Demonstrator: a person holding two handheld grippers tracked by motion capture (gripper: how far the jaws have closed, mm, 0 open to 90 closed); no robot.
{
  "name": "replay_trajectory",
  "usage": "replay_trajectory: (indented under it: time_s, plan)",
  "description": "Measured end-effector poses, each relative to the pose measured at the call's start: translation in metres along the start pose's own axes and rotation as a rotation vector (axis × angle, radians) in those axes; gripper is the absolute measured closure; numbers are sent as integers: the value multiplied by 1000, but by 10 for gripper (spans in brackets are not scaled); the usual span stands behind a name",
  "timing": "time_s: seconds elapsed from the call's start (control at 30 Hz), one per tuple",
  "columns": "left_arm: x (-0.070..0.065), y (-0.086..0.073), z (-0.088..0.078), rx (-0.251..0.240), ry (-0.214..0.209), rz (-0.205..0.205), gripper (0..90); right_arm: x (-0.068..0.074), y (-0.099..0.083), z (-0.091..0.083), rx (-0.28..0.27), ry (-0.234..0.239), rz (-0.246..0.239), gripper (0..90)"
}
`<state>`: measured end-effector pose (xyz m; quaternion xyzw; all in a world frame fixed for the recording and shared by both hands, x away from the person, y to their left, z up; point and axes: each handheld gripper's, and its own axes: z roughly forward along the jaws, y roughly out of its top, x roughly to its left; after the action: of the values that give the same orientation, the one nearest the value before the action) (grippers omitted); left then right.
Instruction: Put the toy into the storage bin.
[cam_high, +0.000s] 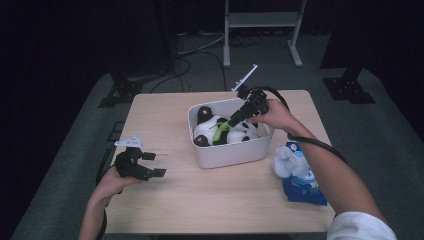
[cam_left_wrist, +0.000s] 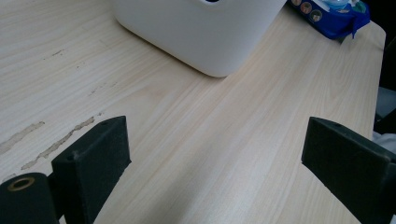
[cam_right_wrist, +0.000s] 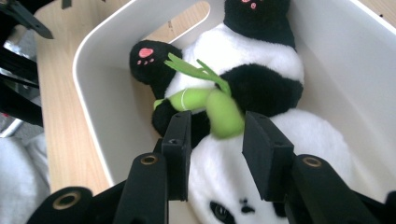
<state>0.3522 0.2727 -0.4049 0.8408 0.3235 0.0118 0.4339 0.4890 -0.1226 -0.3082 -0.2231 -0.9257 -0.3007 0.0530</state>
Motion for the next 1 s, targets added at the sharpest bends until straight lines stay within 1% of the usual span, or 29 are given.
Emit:
replay_trajectory:
  time_s: [0.03,0.23,0.4,0.47,0.53,0.57,0.73,1.0]
  plan:
    - [0,0,0,2,1,1,65,0,-2,-3,-6,6,4,612]
    - [0,0,1,3,-1,5,64,5,-15,-22,-52,-3,19,592]
    - [1,1,1,1,1,3,64,8,-26,-36,-75,-17,25,583]
    - [1,0,2,7,-2,7,64,9,-31,-40,-85,-14,33,579]
    - [2,1,2,5,3,1,64,10,-34,-43,-87,-22,34,576]
    - [2,0,1,3,-2,-3,64,10,-36,-45,-89,-23,41,576]
    - [1,1,2,6,2,4,64,11,-45,-54,-106,-37,54,569]
    - [0,1,1,5,6,6,64,14,-58,-62,-128,-47,62,551]
